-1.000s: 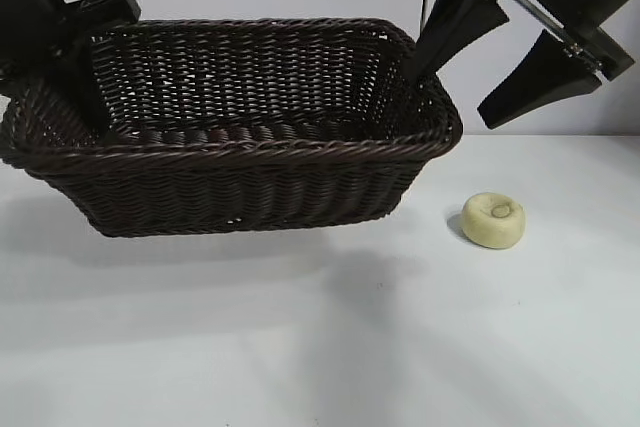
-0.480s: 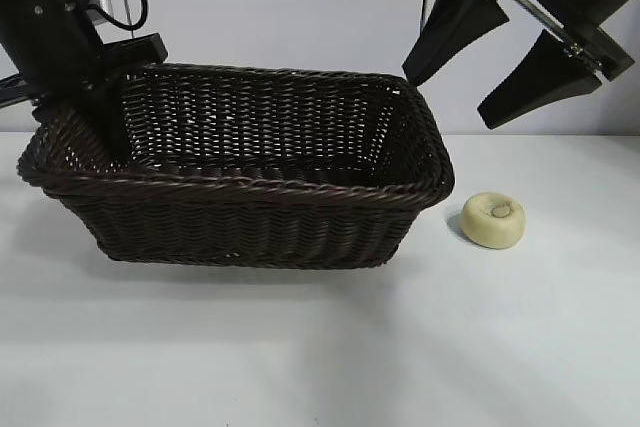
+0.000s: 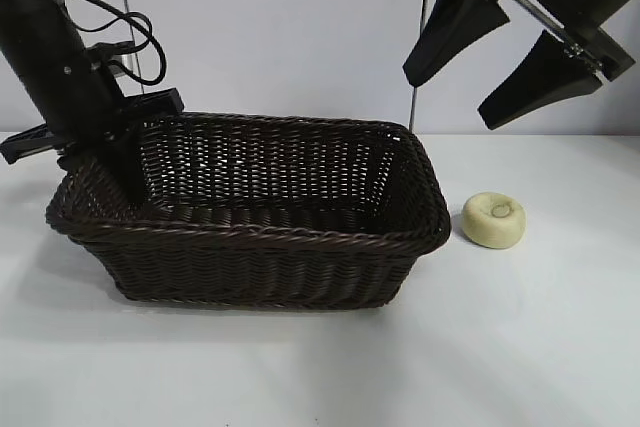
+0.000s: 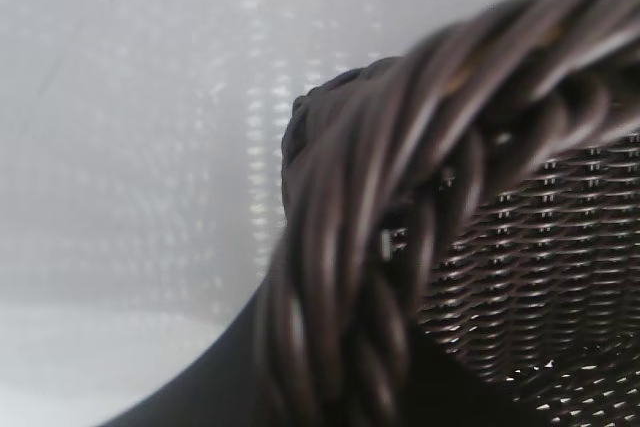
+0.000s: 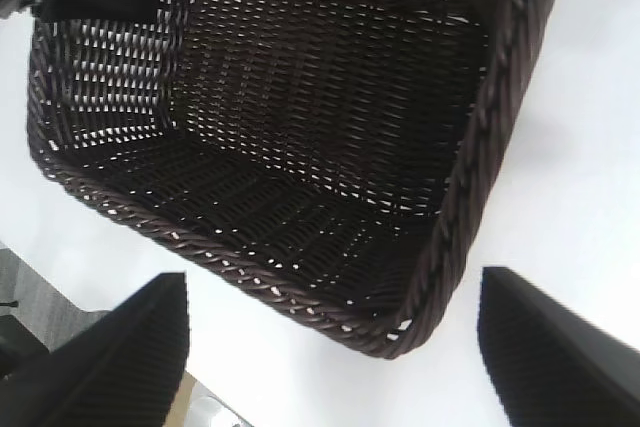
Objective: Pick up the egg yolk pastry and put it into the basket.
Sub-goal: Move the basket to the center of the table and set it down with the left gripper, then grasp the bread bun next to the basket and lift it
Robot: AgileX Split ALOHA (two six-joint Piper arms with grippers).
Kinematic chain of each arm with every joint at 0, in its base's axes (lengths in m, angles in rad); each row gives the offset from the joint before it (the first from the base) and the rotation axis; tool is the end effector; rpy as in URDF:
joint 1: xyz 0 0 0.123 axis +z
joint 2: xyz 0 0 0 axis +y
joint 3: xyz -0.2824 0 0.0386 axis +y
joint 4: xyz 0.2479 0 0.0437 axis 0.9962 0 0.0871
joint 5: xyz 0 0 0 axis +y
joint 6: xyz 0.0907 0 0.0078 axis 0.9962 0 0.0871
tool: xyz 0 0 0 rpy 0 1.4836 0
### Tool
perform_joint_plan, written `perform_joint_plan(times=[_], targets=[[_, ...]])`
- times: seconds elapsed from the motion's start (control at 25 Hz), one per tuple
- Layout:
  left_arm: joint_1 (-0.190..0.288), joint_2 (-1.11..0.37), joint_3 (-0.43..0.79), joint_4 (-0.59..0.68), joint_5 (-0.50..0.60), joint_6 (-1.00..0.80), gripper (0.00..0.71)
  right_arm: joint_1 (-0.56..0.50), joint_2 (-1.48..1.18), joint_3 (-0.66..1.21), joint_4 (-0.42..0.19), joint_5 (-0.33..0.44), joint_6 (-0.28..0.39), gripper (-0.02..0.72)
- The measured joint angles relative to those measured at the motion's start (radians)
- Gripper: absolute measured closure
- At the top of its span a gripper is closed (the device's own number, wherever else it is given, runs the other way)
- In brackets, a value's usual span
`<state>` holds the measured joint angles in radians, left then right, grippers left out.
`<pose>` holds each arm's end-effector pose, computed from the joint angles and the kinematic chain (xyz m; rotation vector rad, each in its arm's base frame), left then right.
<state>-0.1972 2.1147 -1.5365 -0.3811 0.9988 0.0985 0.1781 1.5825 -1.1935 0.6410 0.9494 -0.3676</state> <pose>0.4067 -0.1103 0.1599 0.1527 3.0322 -0.5083 0.3078 0.1004 0.2789 -0.3322 2.6609 0.7543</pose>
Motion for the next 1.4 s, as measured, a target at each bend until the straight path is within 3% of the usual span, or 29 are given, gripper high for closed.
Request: perform_joint_plan(times=[0.12, 0.28, 0.4, 0.76, 1.04, 1.16, 1.4], targets=[[0.000, 0.000, 0.000, -0.008, 0.001, 0.001, 0.526, 0.000, 0.000, 0.000, 0.000, 0.000, 0.000, 0.135], [0.000, 0.000, 0.000, -0.024, 0.011, 0.001, 0.258, 0.000, 0.000, 0.000, -0.001, 0.000, 0.000, 0.135], [0.000, 0.000, -0.023, -0.021, 0.041, 0.001, 0.156, 0.000, 0.000, 0.000, -0.001, 0.000, 0.000, 0.135], [0.000, -0.109, -0.133, 0.118, 0.190, -0.003, 0.122, 0.000, 0.000, 0.000, 0.000, 0.000, 0.000, 0.135], [0.001, -0.141, -0.151, 0.287, 0.225, -0.026, 0.121, 0.000, 0.000, 0.000, -0.001, 0.000, 0.000, 0.135], [0.026, -0.141, -0.151, 0.321, 0.226, -0.036, 0.121, 0.000, 0.000, 0.000, -0.001, 0.000, 0.000, 0.135], [0.125, -0.141, -0.151, 0.391, 0.227, -0.041, 0.121, 0.000, 0.000, 0.000, -0.001, 0.000, 0.000, 0.135]])
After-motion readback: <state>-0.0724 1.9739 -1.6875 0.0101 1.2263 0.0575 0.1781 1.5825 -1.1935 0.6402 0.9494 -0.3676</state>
